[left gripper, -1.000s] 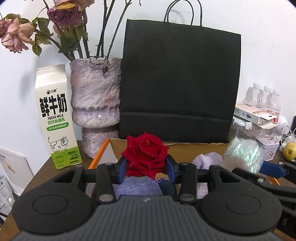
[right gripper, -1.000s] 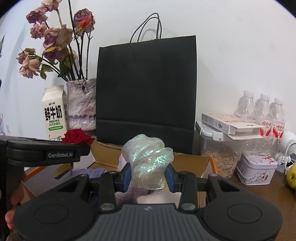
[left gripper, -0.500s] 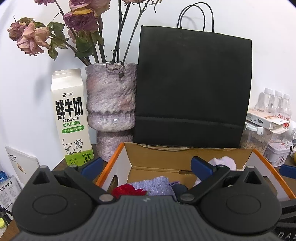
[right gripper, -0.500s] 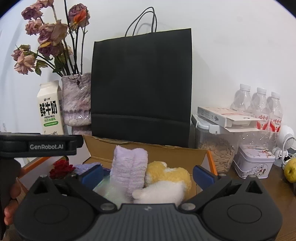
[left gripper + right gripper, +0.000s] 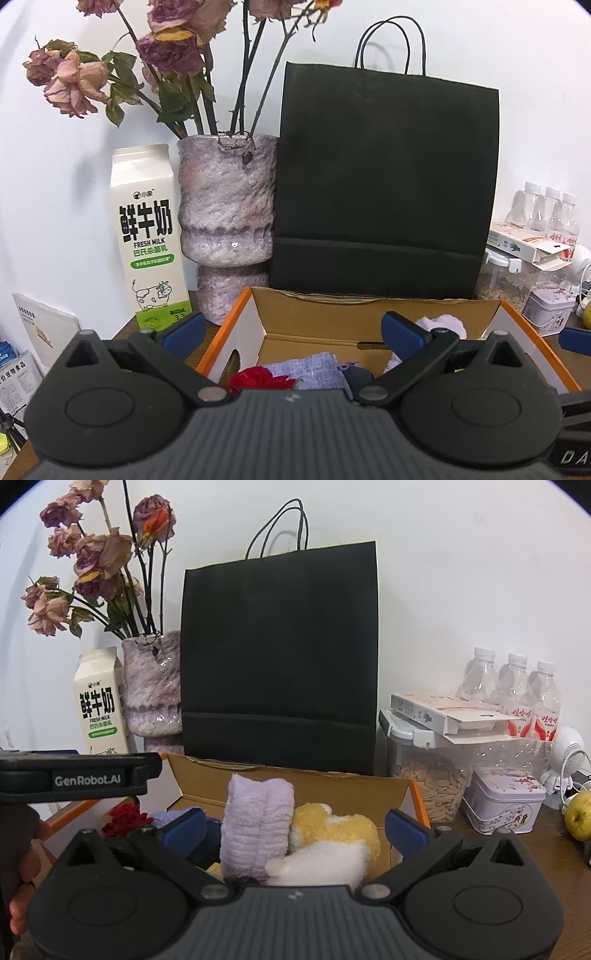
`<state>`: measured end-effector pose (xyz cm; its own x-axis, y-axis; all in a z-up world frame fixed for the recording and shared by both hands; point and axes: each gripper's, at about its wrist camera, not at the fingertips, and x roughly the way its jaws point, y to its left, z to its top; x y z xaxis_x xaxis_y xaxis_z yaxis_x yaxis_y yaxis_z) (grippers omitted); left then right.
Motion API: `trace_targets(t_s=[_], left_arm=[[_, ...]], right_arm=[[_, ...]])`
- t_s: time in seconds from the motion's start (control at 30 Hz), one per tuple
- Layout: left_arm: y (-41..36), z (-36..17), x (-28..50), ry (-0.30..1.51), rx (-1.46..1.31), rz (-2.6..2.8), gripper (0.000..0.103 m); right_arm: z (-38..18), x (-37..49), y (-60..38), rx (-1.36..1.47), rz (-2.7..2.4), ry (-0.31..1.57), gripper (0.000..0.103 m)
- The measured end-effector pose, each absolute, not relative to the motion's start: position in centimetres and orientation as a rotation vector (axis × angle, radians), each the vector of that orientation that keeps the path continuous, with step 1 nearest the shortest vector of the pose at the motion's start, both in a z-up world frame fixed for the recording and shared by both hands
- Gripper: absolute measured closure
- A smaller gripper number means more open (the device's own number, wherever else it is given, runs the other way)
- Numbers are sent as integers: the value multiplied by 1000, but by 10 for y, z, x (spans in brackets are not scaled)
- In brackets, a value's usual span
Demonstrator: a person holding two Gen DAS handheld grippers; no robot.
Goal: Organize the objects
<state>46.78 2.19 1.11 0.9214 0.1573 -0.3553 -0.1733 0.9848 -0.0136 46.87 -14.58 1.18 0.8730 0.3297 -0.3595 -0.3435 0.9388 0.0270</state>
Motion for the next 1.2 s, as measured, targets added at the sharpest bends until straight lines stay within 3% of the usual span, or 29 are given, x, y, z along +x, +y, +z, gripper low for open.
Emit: trace_targets(t_s=[0.57, 1.2], left_arm=[[18, 29, 367, 317, -26, 157, 0], [22, 18, 222, 461, -35, 140, 0]], right_arm=[[25, 396, -162, -43, 369, 368, 0], [27, 260, -184, -18, 384, 451, 0]])
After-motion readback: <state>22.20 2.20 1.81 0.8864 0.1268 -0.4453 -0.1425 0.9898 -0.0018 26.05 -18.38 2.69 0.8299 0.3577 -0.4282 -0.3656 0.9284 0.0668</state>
